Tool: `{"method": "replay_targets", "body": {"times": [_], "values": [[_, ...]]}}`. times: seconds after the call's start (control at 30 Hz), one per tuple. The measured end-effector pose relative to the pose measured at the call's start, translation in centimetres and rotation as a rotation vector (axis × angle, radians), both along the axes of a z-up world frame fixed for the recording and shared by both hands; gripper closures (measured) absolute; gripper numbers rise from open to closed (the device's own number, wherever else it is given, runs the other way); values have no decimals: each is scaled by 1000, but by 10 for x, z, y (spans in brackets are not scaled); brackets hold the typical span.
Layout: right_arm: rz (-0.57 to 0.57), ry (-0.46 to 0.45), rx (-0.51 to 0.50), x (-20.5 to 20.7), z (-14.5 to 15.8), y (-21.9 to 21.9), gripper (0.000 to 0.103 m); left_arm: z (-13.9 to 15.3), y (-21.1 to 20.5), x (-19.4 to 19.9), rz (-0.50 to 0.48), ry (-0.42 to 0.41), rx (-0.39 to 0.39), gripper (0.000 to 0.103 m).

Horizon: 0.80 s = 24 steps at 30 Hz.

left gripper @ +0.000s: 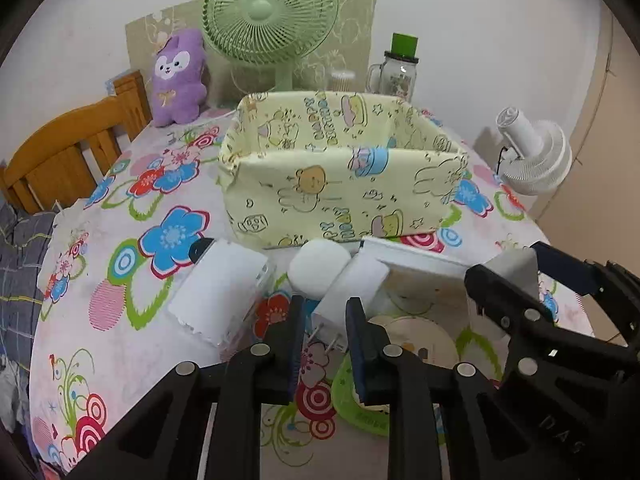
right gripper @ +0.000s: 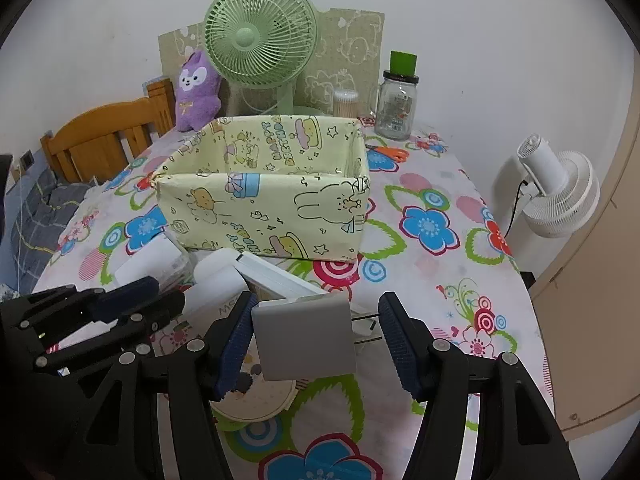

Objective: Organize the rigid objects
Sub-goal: 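Close the right gripper on the white wall charger, then lift the charger with the right gripper and carry it over the fabric box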

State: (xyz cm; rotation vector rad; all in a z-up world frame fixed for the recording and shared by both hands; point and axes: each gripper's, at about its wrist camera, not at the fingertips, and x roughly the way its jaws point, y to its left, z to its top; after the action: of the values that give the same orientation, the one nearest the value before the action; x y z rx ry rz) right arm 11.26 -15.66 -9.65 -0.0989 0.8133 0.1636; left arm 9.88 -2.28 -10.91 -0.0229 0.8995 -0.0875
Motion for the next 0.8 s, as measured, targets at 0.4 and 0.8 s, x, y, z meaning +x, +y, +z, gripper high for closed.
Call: {"method": "replay_targets", "body": {"times": [0.4,0.8], "values": [[-25,39,4,15,-17,-6,38,-10,4,11,13,15,-30,54],[-52,48,9,19,-21,-20,38,-28,-15,21,-34,85,-14,54]]}}
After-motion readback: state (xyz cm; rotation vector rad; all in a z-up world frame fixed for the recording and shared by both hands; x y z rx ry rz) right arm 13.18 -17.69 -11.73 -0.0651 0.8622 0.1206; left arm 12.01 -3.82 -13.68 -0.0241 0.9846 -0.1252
